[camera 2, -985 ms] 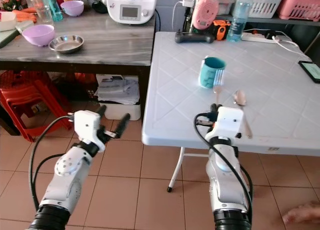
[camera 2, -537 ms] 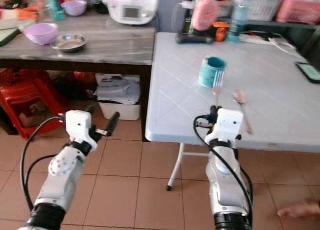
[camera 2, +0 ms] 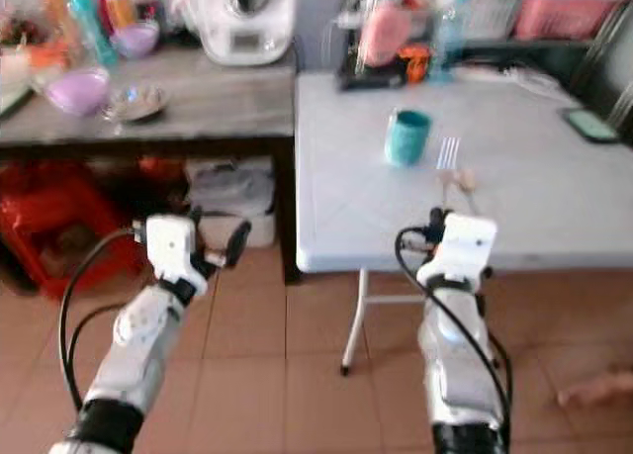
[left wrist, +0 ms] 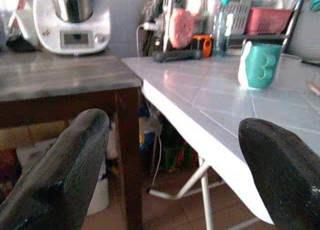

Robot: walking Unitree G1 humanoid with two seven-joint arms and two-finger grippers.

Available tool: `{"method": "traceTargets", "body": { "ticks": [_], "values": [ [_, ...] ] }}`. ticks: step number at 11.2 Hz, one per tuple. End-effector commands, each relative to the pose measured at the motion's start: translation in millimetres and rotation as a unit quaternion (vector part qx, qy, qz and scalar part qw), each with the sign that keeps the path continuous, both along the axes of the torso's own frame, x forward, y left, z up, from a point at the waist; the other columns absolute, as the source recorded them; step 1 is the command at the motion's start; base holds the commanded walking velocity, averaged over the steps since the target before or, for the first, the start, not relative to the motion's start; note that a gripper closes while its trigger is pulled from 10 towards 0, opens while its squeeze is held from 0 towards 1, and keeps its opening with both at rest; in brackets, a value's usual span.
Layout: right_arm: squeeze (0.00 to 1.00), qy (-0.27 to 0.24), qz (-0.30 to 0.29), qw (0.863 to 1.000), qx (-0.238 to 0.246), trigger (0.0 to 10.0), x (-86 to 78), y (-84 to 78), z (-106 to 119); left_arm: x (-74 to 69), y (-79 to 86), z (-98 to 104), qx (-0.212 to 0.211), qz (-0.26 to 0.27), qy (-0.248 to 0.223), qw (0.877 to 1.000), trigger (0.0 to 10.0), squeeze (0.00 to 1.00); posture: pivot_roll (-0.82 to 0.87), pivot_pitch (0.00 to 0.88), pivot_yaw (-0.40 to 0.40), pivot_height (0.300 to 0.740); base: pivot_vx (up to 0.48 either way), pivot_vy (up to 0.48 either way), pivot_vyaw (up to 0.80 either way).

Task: Setting the table

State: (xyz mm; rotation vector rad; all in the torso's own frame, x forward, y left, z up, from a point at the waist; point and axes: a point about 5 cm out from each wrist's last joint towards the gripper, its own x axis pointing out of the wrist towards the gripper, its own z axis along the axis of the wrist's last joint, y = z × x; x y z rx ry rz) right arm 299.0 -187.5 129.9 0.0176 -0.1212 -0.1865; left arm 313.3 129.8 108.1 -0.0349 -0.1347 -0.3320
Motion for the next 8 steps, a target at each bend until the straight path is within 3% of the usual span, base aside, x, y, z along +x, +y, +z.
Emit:
{"method": "traceTargets", "body": {
  "ticks": [1,8],
  "values": [
    [0.0,-0.011,0.007,1.0,0.005,10.0,0.8,5.3,5.0,0.4,8.9,-0.7,0.01,0.012,0.0,1.0,10.0,0.0,-0.02,0.02,0.011,0.74,0.0,0.398,0.0],
    [0.0,-0.01,0.009,1.0,0.001,10.0,0.0,5.3,3.8,4.6,0.8,2.3,0.004,0.008,-0.005,1.0,10.0,0.0,-0.03,0.023,0.013,0.74,0.0,0.396,0.0]
  ]
}}
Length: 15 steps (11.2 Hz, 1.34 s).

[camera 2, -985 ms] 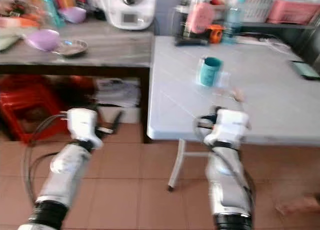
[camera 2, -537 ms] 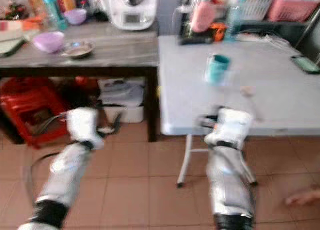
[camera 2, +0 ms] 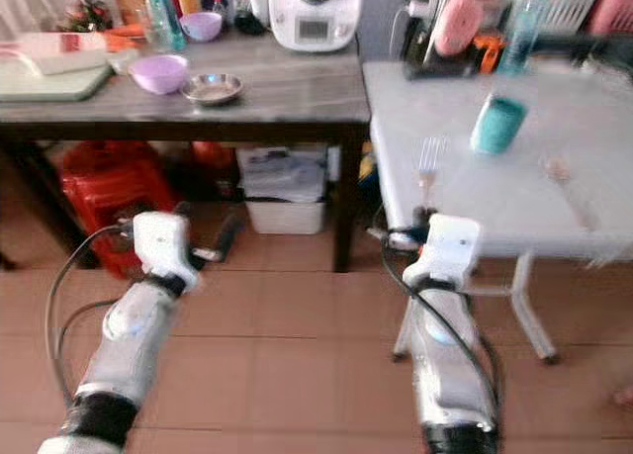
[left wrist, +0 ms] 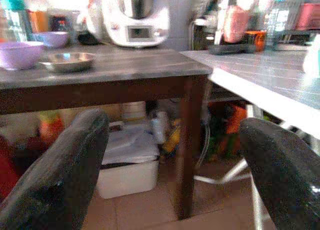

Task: Setting the table

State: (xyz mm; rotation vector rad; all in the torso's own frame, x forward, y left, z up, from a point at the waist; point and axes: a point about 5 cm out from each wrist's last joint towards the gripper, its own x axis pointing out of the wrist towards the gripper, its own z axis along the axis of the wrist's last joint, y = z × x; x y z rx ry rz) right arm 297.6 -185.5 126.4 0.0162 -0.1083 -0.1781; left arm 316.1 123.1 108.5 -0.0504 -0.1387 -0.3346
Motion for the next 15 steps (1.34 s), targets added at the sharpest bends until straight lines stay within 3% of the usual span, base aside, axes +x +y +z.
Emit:
{"method": "traceTargets", "body": {
  "ticks": [1,6,10,15],
  "values": [
    [0.0,-0.015,0.005,1.0,0.0,10.0,0.9,3.2,7,1.9,4.8,2,0.011,0.006,-0.006,1.0,10.0,0.0,-0.03,0.023,0.013,0.74,0.0,0.398,0.0],
    [0.0,-0.015,0.006,1.0,-0.002,10.0,1.0,3.9,7,2.4,3.0,2,0.011,0.006,-0.008,1.0,10.0,0.0,-0.03,0.025,0.012,0.74,0.0,0.394,0.0],
    [0.0,-0.017,0.009,1.0,-0.003,10.0,1.5,4.5,7,0.7,3.8,5,0.02,-0.008,-0.021,1.0,10.0,0.0,-0.03,0.022,0.013,0.74,0.0,0.0,0.0],
    [0.0,-0.019,0.014,1.0,-0.004,10.0,0.5,5.6,7,0.5,17.2,1,0.03,0.011,-0.012,0.999,10.0,0.0,-0.02,0.016,0.016,0.74,0.298,0.0,0.55]
  ]
}}
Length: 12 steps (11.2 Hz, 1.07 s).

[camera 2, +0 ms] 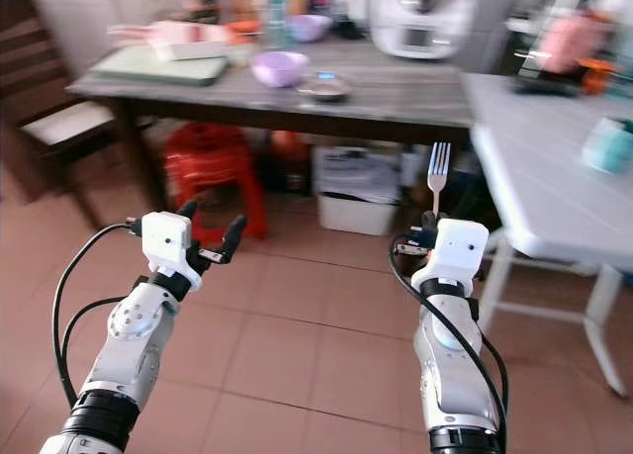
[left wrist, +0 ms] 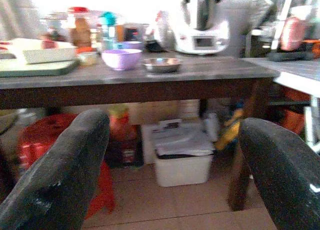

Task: Setting the table

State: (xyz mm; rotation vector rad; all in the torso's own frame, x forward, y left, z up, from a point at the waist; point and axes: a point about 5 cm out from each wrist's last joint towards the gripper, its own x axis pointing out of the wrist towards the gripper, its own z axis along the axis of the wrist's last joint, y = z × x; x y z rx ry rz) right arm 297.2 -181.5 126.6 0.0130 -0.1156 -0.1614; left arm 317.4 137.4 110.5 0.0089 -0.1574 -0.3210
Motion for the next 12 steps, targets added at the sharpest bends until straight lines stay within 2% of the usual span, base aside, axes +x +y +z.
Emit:
{"method": "traceTargets", "body": {
  "ticks": [1,3,12],
  "values": [
    [0.0,-0.016,0.006,1.0,0.0,10.0,0.4,1.5,6.9,-0.8,3.3,-1.2,0.003,0.002,0.003,1.0,10.0,0.0,-0.02,0.016,0.016,0.74,0.386,0.0,0.54],
    [0.0,-0.018,0.008,1.0,-0.001,10.0,-1.2,1.4,7.0,-0.4,3.1,-1.4,0.004,0.002,0.004,1.0,10.0,0.0,-0.02,0.018,0.017,0.74,0.422,0.0,0.43],
    [0.0,-0.015,0.009,1.0,-0.002,10.0,-2.5,2.6,5.2,-0.9,-4.6,-2.4,-0.005,-0.012,0.007,1.0,10.0,0.0,-0.03,0.022,0.018,0.74,0.434,0.0,0.0]
  ]
}}
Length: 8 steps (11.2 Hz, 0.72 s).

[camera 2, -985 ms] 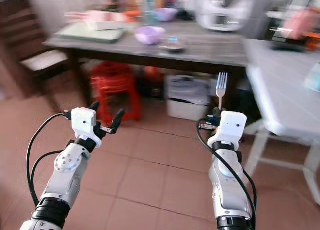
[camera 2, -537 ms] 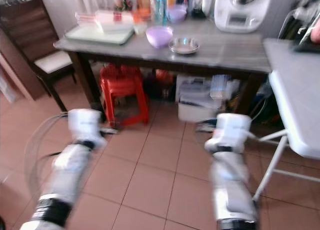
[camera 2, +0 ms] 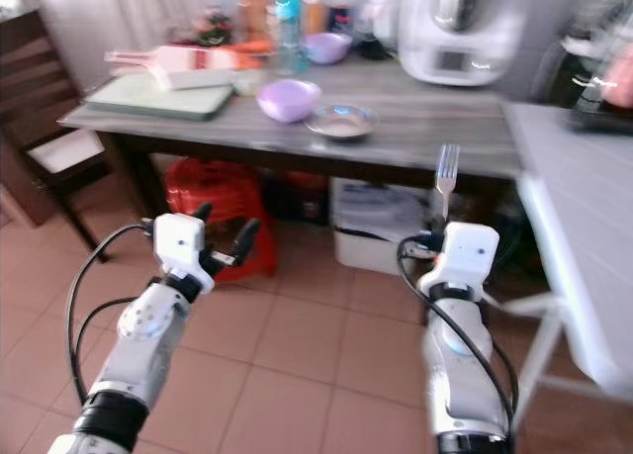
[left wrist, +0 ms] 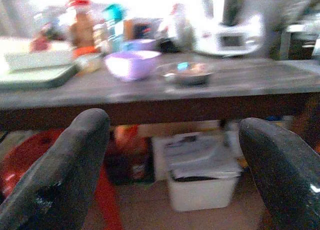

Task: Setting the table

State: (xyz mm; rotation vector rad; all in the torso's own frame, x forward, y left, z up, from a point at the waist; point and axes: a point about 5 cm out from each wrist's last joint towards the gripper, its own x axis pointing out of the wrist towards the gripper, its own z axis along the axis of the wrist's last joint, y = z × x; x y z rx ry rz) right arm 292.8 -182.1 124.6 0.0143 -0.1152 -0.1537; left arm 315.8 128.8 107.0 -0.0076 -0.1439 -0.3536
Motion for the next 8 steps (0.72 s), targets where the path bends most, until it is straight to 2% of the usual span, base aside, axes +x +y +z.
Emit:
{"method": "traceTargets", "body": {
  "ticks": [1,2,4,6,8],
  "values": [
    [0.0,-0.015,0.006,1.0,-0.002,10.0,1.9,3.6,7,0.8,3.2,1,0.0,0.004,-0.001,1.0,10.0,0.0,-0.03,0.022,0.018,0.74,0.435,0.0,0.54],
    [0.0,-0.016,0.006,1.0,-0.002,10.0,2.1,3.7,7,1.0,3.0,1,0.0,0.004,-0.001,1.0,10.0,0.0,-0.03,0.022,0.017,0.74,0.431,0.0,0.48],
    [0.0,-0.017,0.004,1.0,-0.002,10.0,0.6,1.7,8,-1.9,10.2,-1,0.008,0.015,0.001,1.0,10.0,0.0,-0.03,0.019,0.018,0.74,0.42,0.0,0.0],
    [0.0,-0.015,0.003,1.0,-0.002,10.0,-7.7,0.0,7,-9.3,29.2,-10,0.023,0.035,0.012,0.999,10.0,0.0,-0.02,0.018,0.012,0.74,0.412,0.0,0.0],
    [0.0,0.0,0.008,1.0,-0.005,10.0,-25.3,1.6,-3,-18.2,47.7,-16,0.037,0.056,0.021,0.998,10.0,0.0,-0.02,0.019,0.01,0.74,0.411,0.0,0.0]
  ]
}}
